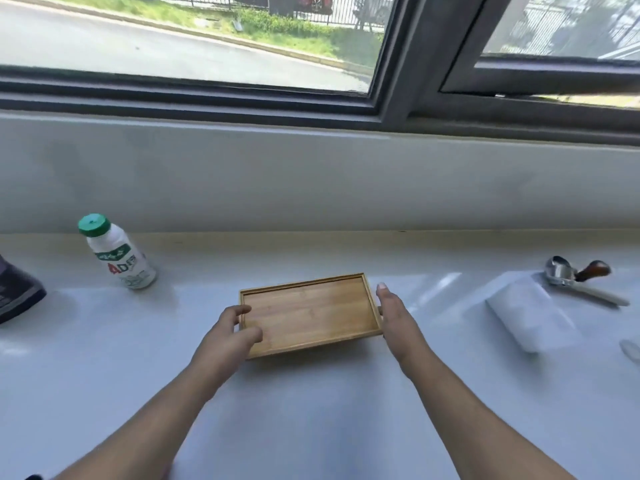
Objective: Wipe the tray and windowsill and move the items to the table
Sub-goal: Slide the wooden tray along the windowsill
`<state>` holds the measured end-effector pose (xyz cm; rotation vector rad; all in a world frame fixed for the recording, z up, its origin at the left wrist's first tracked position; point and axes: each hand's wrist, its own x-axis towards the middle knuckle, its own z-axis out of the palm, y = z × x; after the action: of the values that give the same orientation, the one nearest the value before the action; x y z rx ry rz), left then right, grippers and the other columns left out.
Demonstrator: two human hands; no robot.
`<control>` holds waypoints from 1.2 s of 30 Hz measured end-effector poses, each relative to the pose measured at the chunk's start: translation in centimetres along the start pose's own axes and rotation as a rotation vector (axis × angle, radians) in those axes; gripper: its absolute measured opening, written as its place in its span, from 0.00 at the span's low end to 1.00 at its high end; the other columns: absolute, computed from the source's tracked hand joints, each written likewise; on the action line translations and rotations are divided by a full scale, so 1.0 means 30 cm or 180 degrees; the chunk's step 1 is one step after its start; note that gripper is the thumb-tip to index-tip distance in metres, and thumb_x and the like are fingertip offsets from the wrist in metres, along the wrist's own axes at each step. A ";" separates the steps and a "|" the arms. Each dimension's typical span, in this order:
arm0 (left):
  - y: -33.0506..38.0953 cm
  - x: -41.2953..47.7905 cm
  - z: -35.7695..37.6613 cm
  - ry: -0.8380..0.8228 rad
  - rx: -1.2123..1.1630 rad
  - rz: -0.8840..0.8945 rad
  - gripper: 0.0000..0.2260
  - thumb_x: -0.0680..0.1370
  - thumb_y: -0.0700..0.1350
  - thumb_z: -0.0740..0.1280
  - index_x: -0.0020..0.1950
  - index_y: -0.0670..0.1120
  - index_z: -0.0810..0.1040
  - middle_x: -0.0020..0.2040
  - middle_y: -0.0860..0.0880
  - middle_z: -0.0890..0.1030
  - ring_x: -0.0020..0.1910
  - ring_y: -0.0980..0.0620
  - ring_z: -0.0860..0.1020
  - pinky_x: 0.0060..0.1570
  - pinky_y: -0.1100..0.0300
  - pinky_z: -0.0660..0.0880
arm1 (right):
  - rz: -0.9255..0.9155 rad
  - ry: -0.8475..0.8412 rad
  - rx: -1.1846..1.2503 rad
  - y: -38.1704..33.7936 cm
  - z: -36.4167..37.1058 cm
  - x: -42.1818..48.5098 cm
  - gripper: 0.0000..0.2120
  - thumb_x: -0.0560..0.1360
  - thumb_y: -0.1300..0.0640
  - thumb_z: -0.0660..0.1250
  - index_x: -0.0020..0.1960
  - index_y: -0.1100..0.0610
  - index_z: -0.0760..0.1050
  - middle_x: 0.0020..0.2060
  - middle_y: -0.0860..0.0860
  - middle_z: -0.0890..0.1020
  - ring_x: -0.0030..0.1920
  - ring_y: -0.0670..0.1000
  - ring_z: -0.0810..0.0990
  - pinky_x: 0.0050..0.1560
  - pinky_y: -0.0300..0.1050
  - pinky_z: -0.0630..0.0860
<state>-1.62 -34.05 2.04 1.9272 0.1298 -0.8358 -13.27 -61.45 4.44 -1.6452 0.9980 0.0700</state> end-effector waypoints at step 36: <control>0.153 0.084 0.067 0.1195 0.1419 0.0746 0.27 0.73 0.59 0.68 0.72 0.58 0.72 0.71 0.56 0.75 0.62 0.50 0.77 0.49 0.55 0.75 | -0.1384 0.0024 -0.2044 0.002 -0.078 0.179 0.24 0.79 0.40 0.67 0.73 0.47 0.74 0.71 0.47 0.77 0.74 0.51 0.67 0.69 0.54 0.72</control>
<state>1.25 -38.68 3.43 2.4492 -0.0652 -0.3557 -10.91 -66.42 2.37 -2.4209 0.6270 0.0980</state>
